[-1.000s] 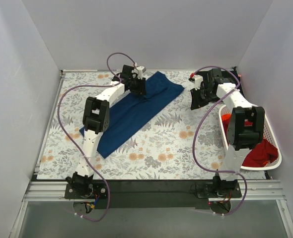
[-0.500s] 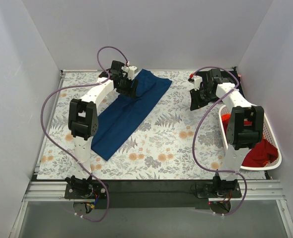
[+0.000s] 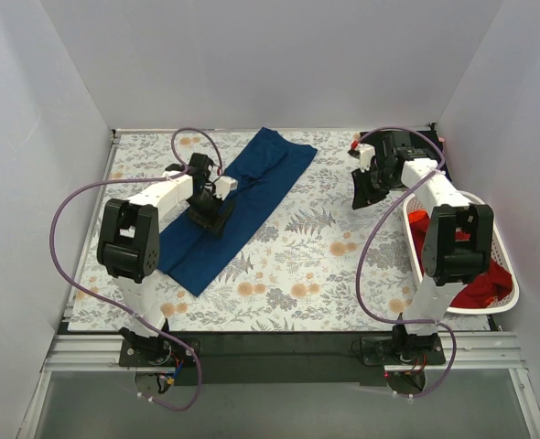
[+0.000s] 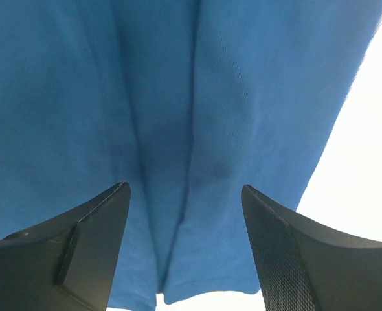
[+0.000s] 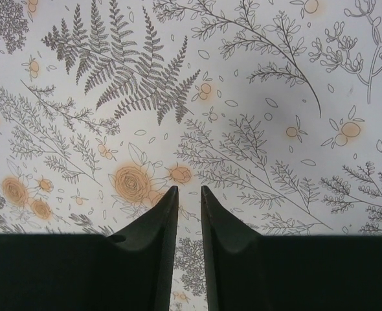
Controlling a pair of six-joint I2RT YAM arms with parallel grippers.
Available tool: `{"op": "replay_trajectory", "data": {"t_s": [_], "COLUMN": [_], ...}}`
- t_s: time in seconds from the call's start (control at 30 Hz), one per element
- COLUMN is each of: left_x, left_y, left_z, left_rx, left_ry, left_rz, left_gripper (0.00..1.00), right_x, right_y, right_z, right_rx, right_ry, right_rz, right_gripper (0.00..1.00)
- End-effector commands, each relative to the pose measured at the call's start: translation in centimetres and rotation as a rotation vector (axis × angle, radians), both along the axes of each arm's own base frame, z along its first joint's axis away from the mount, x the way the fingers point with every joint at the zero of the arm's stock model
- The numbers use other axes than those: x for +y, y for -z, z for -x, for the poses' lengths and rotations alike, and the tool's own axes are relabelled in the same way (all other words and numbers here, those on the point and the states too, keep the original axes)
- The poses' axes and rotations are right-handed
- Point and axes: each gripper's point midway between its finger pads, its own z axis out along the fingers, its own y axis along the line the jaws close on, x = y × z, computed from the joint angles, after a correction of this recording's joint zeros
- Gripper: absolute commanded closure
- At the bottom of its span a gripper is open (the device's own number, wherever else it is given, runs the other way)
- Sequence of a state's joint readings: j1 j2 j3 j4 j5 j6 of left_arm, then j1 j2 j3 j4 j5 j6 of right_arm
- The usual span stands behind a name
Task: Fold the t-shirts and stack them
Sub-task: Fold the tshirt
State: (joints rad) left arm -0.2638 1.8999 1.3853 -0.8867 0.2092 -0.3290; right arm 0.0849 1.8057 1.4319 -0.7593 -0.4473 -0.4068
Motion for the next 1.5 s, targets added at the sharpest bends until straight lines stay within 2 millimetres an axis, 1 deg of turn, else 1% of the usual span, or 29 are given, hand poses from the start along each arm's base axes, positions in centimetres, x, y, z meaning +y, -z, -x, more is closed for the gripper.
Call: {"op": "replay_trajectory", "data": {"t_s": [0.0,0.1,0.2,0.3,0.33,0.4,0.5,0.53,0.57,0.6,0.67,0.7,0.73,0.77,0.8,0.87,1.0,1.03,1.1,1.13,1.2,1.23,1.27,1.3,1.33,1.37,1.4,1.43,1.47], "left_x": [1.4,1.9,1.8,-0.2,-1.6,-3.7,-8.1,-9.3,-10.4,-11.9,-14.5,-16.0,-17.0,-18.5,-19.3,-20.4,-20.7,-20.7,-20.6,-20.4,-19.8,-19.2,-18.6,-16.9,-16.0,-15.1,-12.7,-12.4,-10.8], "left_y": [-1.2,0.0,1.5,2.0,2.1,2.4,2.6,2.1,2.5,2.4,1.9,1.7,1.4,0.3,0.4,-0.9,-3.9,-5.7,-7.7,-9.6,-11.2,-11.8,-12.5,-13.0,-13.6,-13.1,-13.1,-14.6,-13.0], "left_z": [1.3,2.4,4.6,6.8,8.1,9.6,11.9,11.8,12.3,13.0,12.7,13.4,13.5,13.1,13.5,13.4,12.9,12.8,12.6,12.5,11.3,10.7,9.8,7.6,5.9,4.1,1.2,-0.8,-3.1], "left_rx": [-0.038,-0.008,0.062,0.096,0.120,0.158,0.219,0.220,0.255,0.264,0.227,0.211,0.215,0.210,0.231,0.241,0.179,0.139,0.097,0.051,-0.018,-0.037,-0.062,-0.058,-0.065,-0.043,-0.040,-0.060,-0.033], "left_ry": [-0.001,-0.017,-0.028,-0.007,-0.005,0.003,0.014,0.010,-0.026,-0.005,0.036,0.075,0.079,0.090,0.087,0.096,0.113,0.135,0.149,0.164,0.157,0.141,0.129,0.067,0.030,-0.010,-0.094,-0.103,-0.155], "left_rz": [-0.041,-0.061,-0.066,-0.049,-0.039,-0.005,0.034,0.058,0.064,0.070,0.079,0.078,0.096,0.129,0.126,0.159,0.210,0.244,0.278,0.312,0.341,0.349,0.369,0.406,0.437,0.449,0.473,0.524,0.525], "left_gripper": [0.31,0.30,0.29,0.29,0.29,0.30,0.31,0.31,0.32,0.32,0.33,0.32,0.31,0.31,0.31,0.31,0.30,0.30,0.30,0.29,0.28,0.28,0.28,0.28,0.29,0.33,0.35,0.37,0.43], "right_x": [0.1,0.0,-0.1,-0.3,-0.3,-0.3,-0.5,-0.5,-0.5,-0.6,-0.5,-0.5,-0.3,-0.1,0.0,0.2,1.1,1.5,2.3,2.9,4.3,5.1,6.2,7.0,7.6,8.8,9.5,10.0,11.0], "right_y": [-1.4,-1.4,-1.6,-1.6,-1.6,-1.7,-1.5,-1.5,-1.4,-1.3,-1.3,-1.2,-1.2,-1.3,-1.3,-1.6,-2.1,-2.2,-2.2,-2.8,-2.7,-3.2,-2.8,-2.9,-2.8,-2.8,-2.7,-2.7,-2.9], "right_z": [0.7,1.2,1.5,1.8,1.8,1.9,2.2,2.3,2.4,2.4,2.4,2.4,2.4,2.4,2.3,2.3,1.5,1.4,0.9,0.5,0.3,-0.2,0.0,-0.1,-0.3,-0.6,-0.8,-1.1,-2.1], "right_rx": [-0.037,-0.037,-0.043,-0.046,-0.049,-0.050,-0.046,-0.044,-0.044,-0.042,-0.044,-0.037,-0.036,-0.038,-0.037,-0.037,-0.041,-0.037,-0.031,-0.044,-0.032,-0.044,-0.029,-0.029,-0.031,-0.032,-0.028,-0.030,-0.042], "right_ry": [-0.016,-0.017,-0.014,-0.016,-0.015,-0.017,-0.018,-0.019,-0.020,-0.021,-0.024,-0.025,-0.030,-0.035,-0.038,-0.044,-0.064,-0.071,-0.085,-0.098,-0.122,-0.137,-0.163,-0.176,-0.188,-0.213,-0.215,-0.222,-0.233], "right_rz": [-0.010,-0.007,-0.002,0.005,0.007,0.010,0.015,0.015,0.017,0.017,0.013,0.014,0.005,-0.003,-0.008,-0.023,-0.064,-0.086,-0.105,-0.127,-0.146,-0.160,-0.163,-0.168,-0.169,-0.172,-0.176,-0.179,-0.184], "right_gripper": [0.73,0.73,0.74,0.73,0.73,0.74,0.73,0.73,0.73,0.74,0.73,0.73,0.73,0.73,0.73,0.73,0.73,0.72,0.72,0.72,0.72,0.73,0.73,0.73,0.74,0.75,0.76,0.78,0.78]}}
